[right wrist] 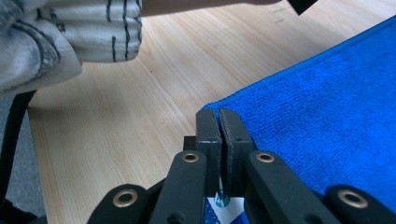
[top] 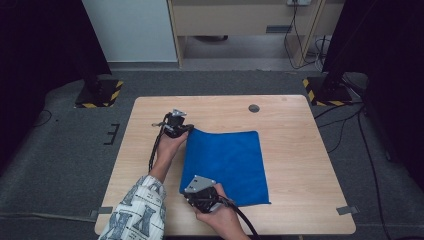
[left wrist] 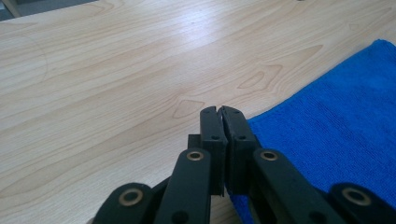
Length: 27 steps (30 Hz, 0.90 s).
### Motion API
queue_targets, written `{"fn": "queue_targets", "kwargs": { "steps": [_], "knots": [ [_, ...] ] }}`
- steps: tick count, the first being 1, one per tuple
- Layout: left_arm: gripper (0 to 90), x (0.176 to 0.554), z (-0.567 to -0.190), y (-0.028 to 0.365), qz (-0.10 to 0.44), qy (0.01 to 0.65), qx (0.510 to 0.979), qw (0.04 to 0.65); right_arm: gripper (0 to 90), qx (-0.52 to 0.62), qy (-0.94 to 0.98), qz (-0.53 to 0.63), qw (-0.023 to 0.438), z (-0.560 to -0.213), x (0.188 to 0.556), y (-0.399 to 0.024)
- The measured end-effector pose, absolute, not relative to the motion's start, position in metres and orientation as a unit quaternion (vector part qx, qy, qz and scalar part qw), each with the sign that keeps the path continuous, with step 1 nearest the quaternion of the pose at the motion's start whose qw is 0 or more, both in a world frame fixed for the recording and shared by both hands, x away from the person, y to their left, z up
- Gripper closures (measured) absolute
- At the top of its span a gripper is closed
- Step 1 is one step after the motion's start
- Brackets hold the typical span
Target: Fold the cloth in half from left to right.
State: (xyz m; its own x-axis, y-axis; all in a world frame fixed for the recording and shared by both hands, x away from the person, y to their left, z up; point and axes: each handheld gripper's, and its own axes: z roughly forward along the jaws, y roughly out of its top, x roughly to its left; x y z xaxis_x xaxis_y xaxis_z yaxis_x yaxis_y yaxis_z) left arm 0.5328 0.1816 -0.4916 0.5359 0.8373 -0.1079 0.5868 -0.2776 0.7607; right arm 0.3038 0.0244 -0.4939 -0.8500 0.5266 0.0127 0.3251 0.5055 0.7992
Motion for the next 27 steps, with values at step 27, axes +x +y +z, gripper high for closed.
{"fn": "queue_targets", "kwargs": {
  "steps": [27],
  "knots": [
    [87.6,0.526,-0.477,0.219,0.171,0.452,0.785,0.387,88.1,0.241,0.857,0.438,0.128,-0.489,0.298,0.057]
  ]
}}
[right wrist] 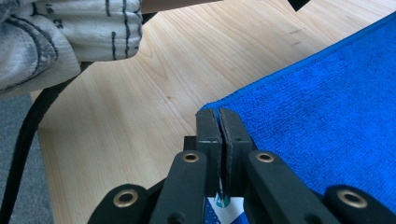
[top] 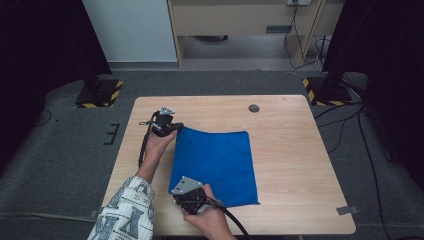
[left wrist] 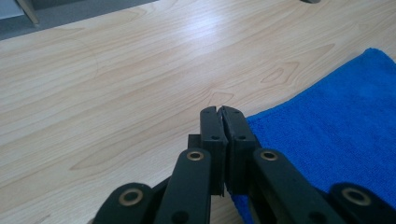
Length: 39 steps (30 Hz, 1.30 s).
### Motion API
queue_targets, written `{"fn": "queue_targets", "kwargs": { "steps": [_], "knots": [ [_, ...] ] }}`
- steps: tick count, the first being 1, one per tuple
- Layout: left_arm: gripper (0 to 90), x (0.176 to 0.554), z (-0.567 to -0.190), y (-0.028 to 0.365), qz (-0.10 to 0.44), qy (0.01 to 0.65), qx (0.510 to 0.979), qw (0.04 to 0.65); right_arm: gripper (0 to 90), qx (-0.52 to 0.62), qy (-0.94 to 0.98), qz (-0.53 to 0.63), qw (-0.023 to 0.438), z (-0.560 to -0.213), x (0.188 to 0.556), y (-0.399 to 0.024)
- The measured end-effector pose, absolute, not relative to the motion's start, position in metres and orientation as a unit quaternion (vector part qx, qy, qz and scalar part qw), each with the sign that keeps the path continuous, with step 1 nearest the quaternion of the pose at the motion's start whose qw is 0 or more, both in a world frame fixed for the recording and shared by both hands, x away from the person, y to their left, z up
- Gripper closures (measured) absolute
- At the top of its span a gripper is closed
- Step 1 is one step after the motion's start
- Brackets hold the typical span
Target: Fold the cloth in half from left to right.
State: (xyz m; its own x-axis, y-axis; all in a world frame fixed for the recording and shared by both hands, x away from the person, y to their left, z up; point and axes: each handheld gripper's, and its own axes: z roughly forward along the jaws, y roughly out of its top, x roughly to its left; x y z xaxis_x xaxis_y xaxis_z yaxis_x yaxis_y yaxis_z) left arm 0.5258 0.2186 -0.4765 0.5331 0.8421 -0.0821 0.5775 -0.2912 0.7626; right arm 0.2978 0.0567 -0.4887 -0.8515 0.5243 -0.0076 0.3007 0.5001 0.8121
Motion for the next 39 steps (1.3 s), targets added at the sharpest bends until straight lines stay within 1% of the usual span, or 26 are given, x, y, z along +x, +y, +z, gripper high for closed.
{"fn": "queue_targets", "kwargs": {
  "steps": [6,10,15,17,22,32,39],
  "knots": [
    [87.6,0.522,-0.477,0.237,0.173,0.458,0.781,0.388,88.1,0.229,0.860,0.438,0.126,-0.490,0.295,0.072],
    [87.6,0.520,-0.476,0.253,0.175,0.465,0.775,0.390,88.1,0.229,0.855,0.451,0.117,-0.487,0.295,0.085],
    [87.5,0.519,-0.473,0.257,0.180,0.463,0.773,0.394,88.1,0.230,0.849,0.463,0.108,-0.483,0.299,0.094],
    [87.5,0.520,-0.474,0.253,0.182,0.464,0.773,0.393,88.1,0.237,0.844,0.471,0.100,-0.481,0.299,0.092],
    [87.3,0.524,-0.479,0.230,0.183,0.471,0.764,0.401,88.1,0.248,0.838,0.474,0.111,-0.481,0.301,0.075],
    [87.3,0.531,-0.483,0.170,0.182,0.447,0.790,0.377,88.2,0.289,0.826,0.471,0.113,-0.498,0.305,0.021],
    [87.2,0.529,-0.483,0.145,0.180,0.434,0.796,0.382,88.1,0.297,0.823,0.470,0.120,-0.491,0.307,0.001]
  ]
}}
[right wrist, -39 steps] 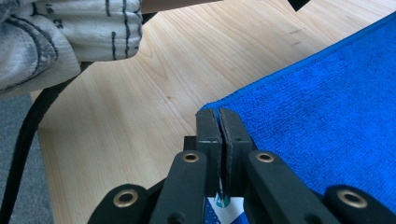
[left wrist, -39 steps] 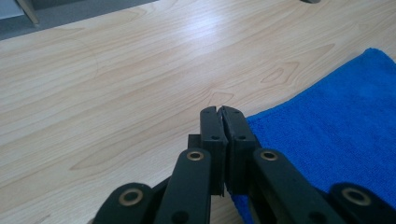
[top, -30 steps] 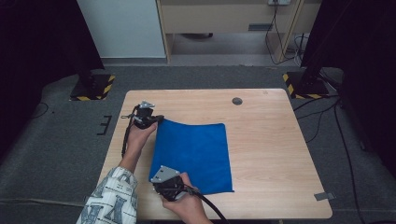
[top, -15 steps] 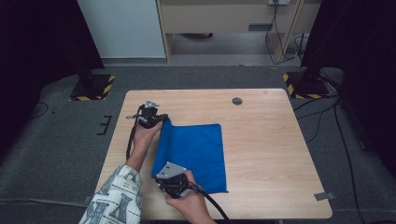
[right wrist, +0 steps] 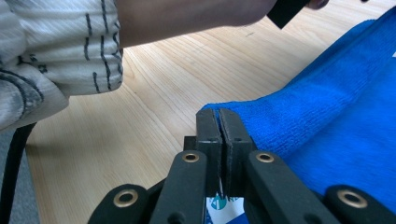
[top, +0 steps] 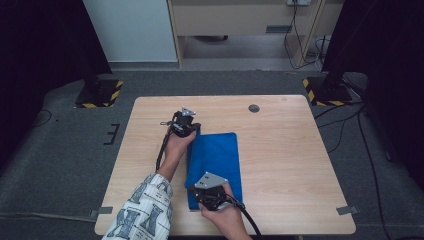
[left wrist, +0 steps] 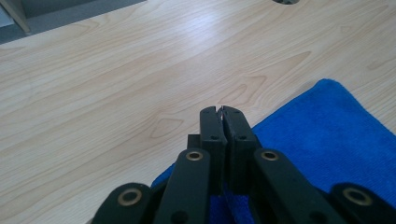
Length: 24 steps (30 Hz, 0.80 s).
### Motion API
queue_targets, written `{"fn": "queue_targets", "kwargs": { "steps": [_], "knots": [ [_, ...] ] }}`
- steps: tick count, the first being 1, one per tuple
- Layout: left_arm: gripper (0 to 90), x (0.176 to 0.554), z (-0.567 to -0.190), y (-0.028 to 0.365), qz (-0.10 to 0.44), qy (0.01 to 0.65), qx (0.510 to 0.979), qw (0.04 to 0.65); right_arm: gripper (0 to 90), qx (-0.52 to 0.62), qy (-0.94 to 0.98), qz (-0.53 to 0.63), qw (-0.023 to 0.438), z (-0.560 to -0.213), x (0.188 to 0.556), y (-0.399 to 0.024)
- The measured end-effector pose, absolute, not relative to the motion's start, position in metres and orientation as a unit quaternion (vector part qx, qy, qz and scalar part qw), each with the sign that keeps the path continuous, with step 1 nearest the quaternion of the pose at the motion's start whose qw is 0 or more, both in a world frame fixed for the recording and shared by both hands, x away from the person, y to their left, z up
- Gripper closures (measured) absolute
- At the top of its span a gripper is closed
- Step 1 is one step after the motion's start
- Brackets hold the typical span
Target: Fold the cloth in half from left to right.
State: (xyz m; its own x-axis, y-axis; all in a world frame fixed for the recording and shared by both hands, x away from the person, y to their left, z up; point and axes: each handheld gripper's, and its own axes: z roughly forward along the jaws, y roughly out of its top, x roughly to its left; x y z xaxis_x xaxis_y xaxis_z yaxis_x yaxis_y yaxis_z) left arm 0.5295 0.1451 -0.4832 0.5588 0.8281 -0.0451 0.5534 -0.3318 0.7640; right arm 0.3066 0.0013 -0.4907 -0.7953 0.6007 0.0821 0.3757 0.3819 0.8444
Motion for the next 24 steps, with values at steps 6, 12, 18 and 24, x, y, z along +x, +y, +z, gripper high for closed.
{"fn": "queue_targets", "kwargs": {
  "steps": [6,12,18,24],
  "knots": [
    [87.1,0.528,-0.483,0.134,0.169,0.432,0.795,0.391,87.9,0.308,0.821,0.465,0.117,-0.491,0.307,-0.020],
    [87.1,0.529,-0.486,0.123,0.159,0.436,0.793,0.396,87.9,0.310,0.823,0.462,0.117,-0.496,0.304,-0.031],
    [87.0,0.531,-0.489,0.111,0.148,0.435,0.796,0.394,87.9,0.321,0.820,0.459,0.117,-0.501,0.306,-0.038],
    [87.0,0.531,-0.484,0.096,0.147,0.421,0.805,0.392,87.9,0.325,0.818,0.459,0.118,-0.498,0.303,-0.049]
  ]
}}
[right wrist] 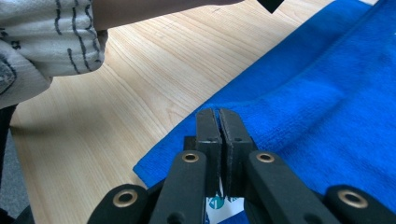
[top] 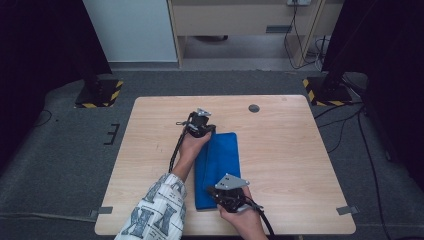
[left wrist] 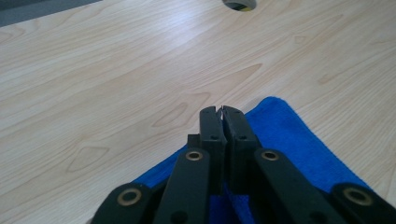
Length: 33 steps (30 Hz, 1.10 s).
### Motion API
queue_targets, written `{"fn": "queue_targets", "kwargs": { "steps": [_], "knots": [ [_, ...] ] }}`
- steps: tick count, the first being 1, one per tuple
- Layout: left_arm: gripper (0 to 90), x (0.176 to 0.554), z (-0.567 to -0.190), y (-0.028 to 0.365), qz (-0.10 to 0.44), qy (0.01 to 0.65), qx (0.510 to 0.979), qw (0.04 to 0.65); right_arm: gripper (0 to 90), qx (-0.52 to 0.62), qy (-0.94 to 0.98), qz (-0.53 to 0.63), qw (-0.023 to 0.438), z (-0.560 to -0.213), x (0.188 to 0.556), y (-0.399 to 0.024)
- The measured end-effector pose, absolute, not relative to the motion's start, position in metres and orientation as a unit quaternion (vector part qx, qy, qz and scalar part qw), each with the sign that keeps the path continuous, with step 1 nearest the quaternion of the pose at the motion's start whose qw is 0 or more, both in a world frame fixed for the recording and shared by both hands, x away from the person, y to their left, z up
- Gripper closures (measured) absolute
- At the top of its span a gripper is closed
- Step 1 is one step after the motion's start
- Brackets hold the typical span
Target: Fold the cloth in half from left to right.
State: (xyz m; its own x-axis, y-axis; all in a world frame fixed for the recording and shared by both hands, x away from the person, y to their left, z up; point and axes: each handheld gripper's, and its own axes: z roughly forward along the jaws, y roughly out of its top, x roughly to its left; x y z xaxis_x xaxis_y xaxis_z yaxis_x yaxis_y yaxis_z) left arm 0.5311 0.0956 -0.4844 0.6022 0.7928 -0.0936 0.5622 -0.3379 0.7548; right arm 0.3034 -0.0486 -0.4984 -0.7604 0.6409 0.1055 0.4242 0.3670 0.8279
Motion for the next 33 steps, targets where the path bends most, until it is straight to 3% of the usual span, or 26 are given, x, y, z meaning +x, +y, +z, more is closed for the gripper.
{"fn": "queue_targets", "kwargs": {
  "steps": [33],
  "knots": [
    [86.8,0.538,-0.503,0.052,0.138,0.420,0.811,0.384,87.1,0.357,0.806,0.454,0.127,-0.499,0.296,-0.082]
  ]
}}
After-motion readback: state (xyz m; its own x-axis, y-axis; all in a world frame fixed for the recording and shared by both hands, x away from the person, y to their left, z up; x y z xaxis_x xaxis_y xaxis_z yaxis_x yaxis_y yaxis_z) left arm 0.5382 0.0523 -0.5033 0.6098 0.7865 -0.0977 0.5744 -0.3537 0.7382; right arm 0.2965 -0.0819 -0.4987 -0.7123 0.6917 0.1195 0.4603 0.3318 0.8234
